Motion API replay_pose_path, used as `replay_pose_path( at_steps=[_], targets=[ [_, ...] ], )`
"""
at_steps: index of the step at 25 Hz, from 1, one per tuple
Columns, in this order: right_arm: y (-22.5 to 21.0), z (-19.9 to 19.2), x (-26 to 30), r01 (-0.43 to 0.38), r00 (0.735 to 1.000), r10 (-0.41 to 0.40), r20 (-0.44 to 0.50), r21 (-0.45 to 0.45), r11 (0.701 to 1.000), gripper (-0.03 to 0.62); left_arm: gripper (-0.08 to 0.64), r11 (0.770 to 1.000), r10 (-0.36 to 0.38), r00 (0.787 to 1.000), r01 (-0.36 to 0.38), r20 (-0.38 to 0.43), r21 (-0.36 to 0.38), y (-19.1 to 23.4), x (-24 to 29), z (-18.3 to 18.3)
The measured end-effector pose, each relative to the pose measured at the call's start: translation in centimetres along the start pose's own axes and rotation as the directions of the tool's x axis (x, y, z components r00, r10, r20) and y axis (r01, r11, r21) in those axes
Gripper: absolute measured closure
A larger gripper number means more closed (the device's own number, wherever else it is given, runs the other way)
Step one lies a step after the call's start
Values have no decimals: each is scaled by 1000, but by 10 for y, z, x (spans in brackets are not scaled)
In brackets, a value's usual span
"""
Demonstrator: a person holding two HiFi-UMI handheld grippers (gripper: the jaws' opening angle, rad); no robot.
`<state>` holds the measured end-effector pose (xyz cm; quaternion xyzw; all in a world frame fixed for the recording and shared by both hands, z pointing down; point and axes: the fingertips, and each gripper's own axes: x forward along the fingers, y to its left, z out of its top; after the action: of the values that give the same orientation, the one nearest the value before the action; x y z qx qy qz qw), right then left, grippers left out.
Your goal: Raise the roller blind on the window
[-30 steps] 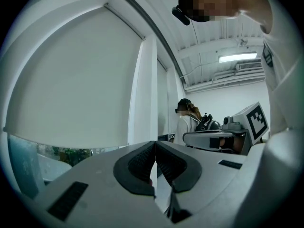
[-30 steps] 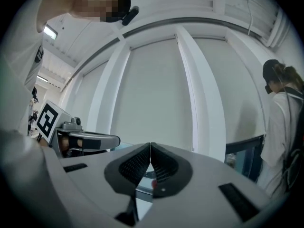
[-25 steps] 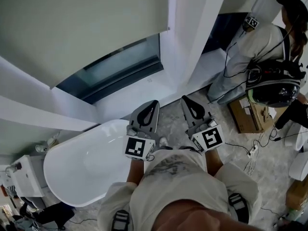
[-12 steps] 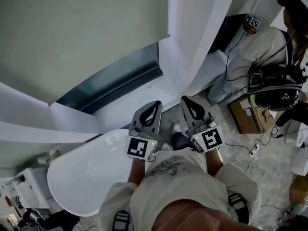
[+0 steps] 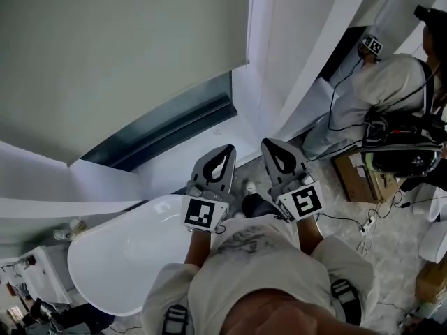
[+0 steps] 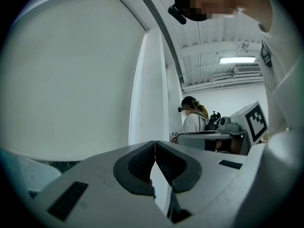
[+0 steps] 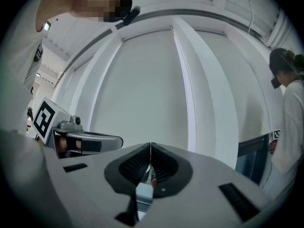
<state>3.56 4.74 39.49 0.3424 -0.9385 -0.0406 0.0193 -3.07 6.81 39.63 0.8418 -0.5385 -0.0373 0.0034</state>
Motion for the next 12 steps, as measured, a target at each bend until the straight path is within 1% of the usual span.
replay_pose_path(
  at_steps=[7,12],
  targets=[
    [-29,3,23,-33,999,33,7,-1,999,531,552,1000,18,1000,-18,11,3,12,36,6],
    [-47,4,41,-57,998,57,4,1,998,531,552,1000,30,1000,-30,2,1,24,62,6]
  ],
)
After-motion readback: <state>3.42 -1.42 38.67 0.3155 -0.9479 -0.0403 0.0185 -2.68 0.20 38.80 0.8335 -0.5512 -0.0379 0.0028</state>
